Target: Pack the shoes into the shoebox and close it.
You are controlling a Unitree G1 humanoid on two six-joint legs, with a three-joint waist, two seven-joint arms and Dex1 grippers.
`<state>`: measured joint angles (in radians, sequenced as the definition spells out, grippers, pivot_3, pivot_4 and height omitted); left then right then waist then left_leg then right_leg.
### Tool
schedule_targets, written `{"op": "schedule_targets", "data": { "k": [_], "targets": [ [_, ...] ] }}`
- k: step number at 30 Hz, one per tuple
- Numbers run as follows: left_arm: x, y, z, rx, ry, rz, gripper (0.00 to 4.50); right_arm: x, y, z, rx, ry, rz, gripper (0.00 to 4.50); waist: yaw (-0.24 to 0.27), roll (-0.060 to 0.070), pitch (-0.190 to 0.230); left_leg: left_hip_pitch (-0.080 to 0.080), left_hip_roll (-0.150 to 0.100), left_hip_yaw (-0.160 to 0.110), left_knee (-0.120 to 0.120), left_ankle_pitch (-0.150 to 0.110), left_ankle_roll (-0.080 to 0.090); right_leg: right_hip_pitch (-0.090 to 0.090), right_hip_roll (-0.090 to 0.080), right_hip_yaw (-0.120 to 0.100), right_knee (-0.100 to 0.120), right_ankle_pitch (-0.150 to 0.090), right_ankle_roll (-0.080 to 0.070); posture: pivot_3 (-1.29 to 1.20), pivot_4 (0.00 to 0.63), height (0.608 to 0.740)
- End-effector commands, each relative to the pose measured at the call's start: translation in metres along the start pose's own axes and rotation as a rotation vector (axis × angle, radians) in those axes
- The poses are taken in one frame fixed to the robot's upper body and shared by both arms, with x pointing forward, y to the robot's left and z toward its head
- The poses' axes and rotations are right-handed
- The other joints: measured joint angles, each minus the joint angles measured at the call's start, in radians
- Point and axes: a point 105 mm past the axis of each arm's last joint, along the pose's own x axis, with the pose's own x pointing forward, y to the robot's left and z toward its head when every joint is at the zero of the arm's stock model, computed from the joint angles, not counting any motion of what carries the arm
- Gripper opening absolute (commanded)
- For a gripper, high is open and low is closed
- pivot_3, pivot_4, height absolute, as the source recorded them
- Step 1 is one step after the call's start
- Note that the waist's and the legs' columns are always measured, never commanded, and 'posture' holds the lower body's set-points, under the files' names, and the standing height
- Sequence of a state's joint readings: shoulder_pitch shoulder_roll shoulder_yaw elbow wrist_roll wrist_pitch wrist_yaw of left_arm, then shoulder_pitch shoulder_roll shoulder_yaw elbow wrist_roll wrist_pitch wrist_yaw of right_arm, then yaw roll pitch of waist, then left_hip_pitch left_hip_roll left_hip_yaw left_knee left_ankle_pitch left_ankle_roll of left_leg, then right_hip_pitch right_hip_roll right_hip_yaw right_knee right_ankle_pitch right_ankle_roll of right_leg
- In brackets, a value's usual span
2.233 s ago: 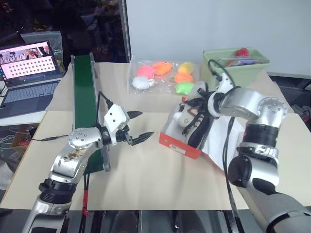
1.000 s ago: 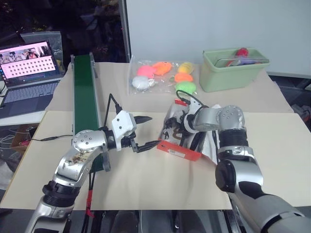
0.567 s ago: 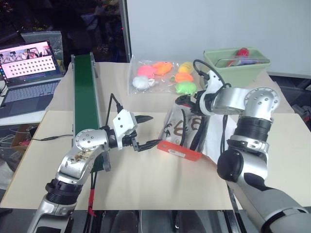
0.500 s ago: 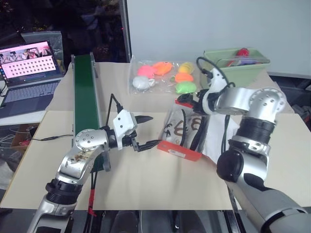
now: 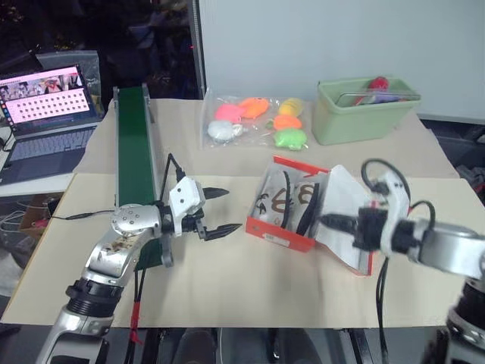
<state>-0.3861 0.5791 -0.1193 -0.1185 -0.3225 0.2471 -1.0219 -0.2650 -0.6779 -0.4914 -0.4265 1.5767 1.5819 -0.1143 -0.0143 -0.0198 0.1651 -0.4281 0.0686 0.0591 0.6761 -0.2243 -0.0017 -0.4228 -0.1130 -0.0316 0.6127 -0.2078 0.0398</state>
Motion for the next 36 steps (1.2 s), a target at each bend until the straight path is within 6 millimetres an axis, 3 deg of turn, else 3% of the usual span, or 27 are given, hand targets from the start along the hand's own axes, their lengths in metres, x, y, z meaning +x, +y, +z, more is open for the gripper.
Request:
{"op": "schedule_targets", "data": {
  "k": [1, 4, 8, 11, 15, 22, 31, 36],
  "targets": [
    [-0.005, 0.007, 0.008, 0.038, -0.038, -0.022, 4.50, 0.002, 0.023, -0.016, -0.075, 0.039, 0.074, 0.03, -0.003, 0.000, 0.000, 0.002, 0.000, 0.001, 0.000, 0.000, 0.000, 0.000, 0.001, 0.002, 0.001, 0.000, 0.000, 0.00, 0.150, 0.729],
    [-0.010, 0.013, 0.006, 0.015, -0.055, -0.023, 4.50, 0.010, 0.024, -0.031, -0.091, 0.076, 0.049, 0.03, 0.001, 0.000, 0.000, 0.004, 0.000, 0.001, 0.000, 0.000, 0.000, 0.001, 0.002, 0.004, 0.002, 0.000, 0.000, 0.00, 0.150, 0.729],
    [-0.021, 0.022, 0.005, 0.072, -0.037, -0.052, 4.50, 0.027, 0.006, -0.045, -0.054, 0.055, -0.083, 0.03, 0.005, -0.002, -0.001, 0.003, -0.001, 0.001, 0.001, 0.000, 0.000, 0.001, 0.003, 0.008, 0.001, 0.000, 0.001, 0.00, 0.150, 0.729],
    [-0.026, 0.031, 0.010, 0.101, -0.031, -0.052, 4.50, 0.034, -0.005, -0.045, -0.016, -0.002, -0.159, 0.03, 0.007, -0.002, -0.001, 0.002, -0.001, 0.002, 0.001, 0.000, 0.000, 0.000, 0.003, 0.009, 0.001, 0.000, 0.001, 0.00, 0.150, 0.729],
    [-0.025, 0.034, 0.020, 0.124, -0.045, -0.054, 4.50, 0.035, -0.023, -0.043, -0.148, 0.002, -0.345, 0.03, 0.010, -0.002, -0.001, 0.002, -0.002, 0.002, 0.001, 0.000, 0.000, 0.000, 0.003, 0.011, 0.001, -0.001, 0.001, 0.00, 0.150, 0.729],
    [-0.018, 0.033, 0.024, 0.114, -0.068, -0.052, 4.50, 0.044, -0.014, -0.028, -0.308, -0.046, -0.423, 0.03, 0.007, -0.002, -0.001, 0.002, -0.002, 0.003, 0.001, 0.000, 0.000, -0.001, 0.004, 0.012, 0.002, -0.001, 0.001, 0.00, 0.150, 0.729],
    [-0.012, 0.033, 0.030, 0.122, -0.087, -0.063, 4.50, 0.033, -0.054, -0.051, -0.270, -0.019, -0.678, 0.03, 0.018, -0.003, -0.002, 0.002, -0.002, 0.003, 0.001, 0.000, 0.000, 0.000, 0.004, 0.012, 0.001, -0.001, 0.002, 0.00, 0.150, 0.729],
    [-0.010, 0.032, 0.033, 0.123, -0.095, -0.068, 4.50, 0.013, -0.083, -0.068, -0.185, -0.053, -0.907, 0.03, 0.020, -0.003, -0.002, 0.002, -0.002, 0.003, 0.001, 0.000, 0.000, 0.000, 0.004, 0.013, 0.002, -0.001, 0.002, 0.00, 0.150, 0.729]
  ]
}}
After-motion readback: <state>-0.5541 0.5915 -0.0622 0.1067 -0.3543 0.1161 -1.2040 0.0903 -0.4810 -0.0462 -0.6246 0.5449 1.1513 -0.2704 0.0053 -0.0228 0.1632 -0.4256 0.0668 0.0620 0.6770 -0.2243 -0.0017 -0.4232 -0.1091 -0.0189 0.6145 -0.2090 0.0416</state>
